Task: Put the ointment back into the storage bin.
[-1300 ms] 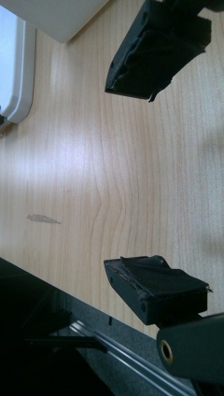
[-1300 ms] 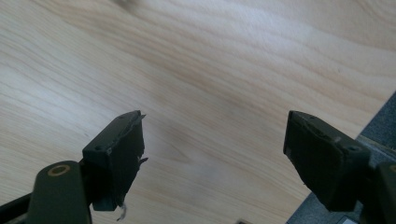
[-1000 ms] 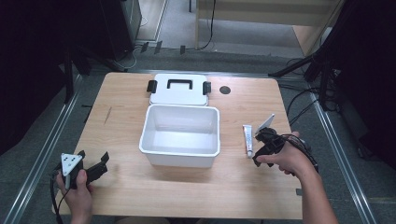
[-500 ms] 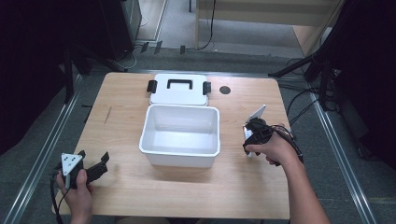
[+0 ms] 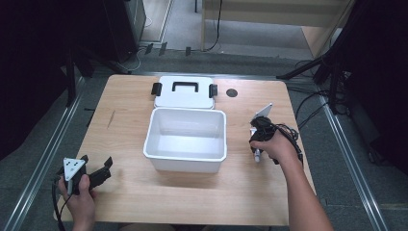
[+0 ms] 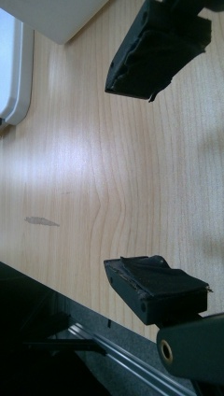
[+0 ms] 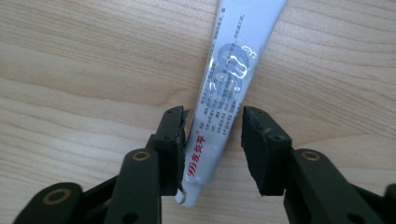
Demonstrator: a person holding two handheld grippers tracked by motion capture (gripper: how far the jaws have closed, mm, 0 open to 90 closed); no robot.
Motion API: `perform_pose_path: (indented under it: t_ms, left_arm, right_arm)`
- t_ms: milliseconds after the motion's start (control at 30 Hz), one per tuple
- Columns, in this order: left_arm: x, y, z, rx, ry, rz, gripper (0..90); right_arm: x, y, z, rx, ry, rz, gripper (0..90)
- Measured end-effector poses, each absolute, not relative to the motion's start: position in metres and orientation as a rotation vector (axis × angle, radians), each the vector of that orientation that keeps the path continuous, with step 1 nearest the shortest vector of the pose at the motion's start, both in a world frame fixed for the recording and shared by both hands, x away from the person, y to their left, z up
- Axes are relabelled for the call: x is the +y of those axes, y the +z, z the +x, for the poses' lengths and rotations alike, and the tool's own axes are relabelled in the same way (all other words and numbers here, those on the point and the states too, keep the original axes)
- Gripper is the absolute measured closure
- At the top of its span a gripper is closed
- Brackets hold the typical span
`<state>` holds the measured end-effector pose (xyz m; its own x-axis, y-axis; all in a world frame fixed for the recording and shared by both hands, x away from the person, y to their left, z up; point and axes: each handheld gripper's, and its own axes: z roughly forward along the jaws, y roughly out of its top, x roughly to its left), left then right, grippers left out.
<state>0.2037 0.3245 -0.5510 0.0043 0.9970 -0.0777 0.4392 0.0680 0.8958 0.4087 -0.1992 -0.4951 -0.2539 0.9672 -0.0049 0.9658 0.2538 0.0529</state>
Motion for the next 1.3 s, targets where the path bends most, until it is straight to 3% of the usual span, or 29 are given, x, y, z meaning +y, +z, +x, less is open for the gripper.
perform_pose_path:
  t_ms: [233, 500, 1300]
  left_arm:
    - [0.325, -0.551, 0.204, 1.550, 0.887, 1.483, 14.0]
    - [0.325, -0.551, 0.204, 1.549, 0.886, 1.483, 14.0]
    - [0.325, -0.551, 0.204, 1.550, 0.882, 1.479, 14.0]
  right_arm:
    - [-0.195, -0.501, 0.413, 2.462, 0.028, 1.867, 70.6]
    - [-0.193, -0.498, 0.412, 2.487, 0.055, 1.805, 72.4]
    - [-0.168, -0.409, 0.406, 2.559, 0.174, 1.674, 72.4]
